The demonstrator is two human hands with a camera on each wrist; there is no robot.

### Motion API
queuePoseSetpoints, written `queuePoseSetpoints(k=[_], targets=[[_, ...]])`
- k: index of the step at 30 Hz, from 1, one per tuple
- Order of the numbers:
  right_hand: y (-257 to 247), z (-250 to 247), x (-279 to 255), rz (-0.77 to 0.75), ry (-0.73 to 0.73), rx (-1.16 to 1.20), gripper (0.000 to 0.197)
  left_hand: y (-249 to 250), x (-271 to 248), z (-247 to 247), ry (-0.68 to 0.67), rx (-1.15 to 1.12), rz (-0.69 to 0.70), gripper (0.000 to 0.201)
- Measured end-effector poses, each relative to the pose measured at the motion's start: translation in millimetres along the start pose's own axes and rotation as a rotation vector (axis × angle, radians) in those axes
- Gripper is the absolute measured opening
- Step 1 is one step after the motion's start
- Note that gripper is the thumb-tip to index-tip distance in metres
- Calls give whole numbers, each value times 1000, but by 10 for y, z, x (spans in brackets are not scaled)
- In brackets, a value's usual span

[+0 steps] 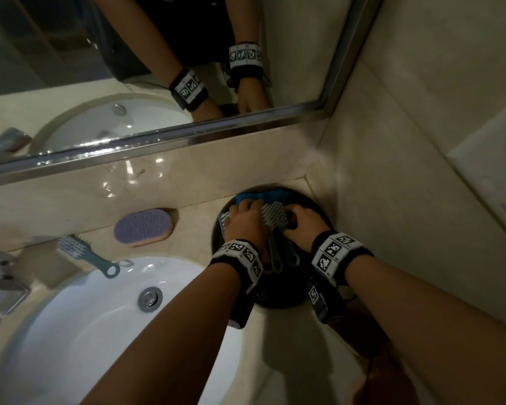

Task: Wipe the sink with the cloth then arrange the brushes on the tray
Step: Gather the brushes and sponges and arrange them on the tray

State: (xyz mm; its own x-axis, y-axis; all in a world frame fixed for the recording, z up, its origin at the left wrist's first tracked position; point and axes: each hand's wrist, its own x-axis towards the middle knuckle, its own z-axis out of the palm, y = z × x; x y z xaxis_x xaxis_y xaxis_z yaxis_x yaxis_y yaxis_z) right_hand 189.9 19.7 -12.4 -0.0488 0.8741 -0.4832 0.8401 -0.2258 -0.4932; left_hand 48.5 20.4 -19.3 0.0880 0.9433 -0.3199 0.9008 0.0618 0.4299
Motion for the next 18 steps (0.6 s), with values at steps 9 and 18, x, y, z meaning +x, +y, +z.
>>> queuePoseSetpoints(k=[9,18], targets=[[-365,-87,-457,-68,22,-196,53,-251,-585,-443,56,44,35,69],[-1004,-10,-1059,-221,104,-401,67,-923,-1312,-1014,44,169,-7,64]])
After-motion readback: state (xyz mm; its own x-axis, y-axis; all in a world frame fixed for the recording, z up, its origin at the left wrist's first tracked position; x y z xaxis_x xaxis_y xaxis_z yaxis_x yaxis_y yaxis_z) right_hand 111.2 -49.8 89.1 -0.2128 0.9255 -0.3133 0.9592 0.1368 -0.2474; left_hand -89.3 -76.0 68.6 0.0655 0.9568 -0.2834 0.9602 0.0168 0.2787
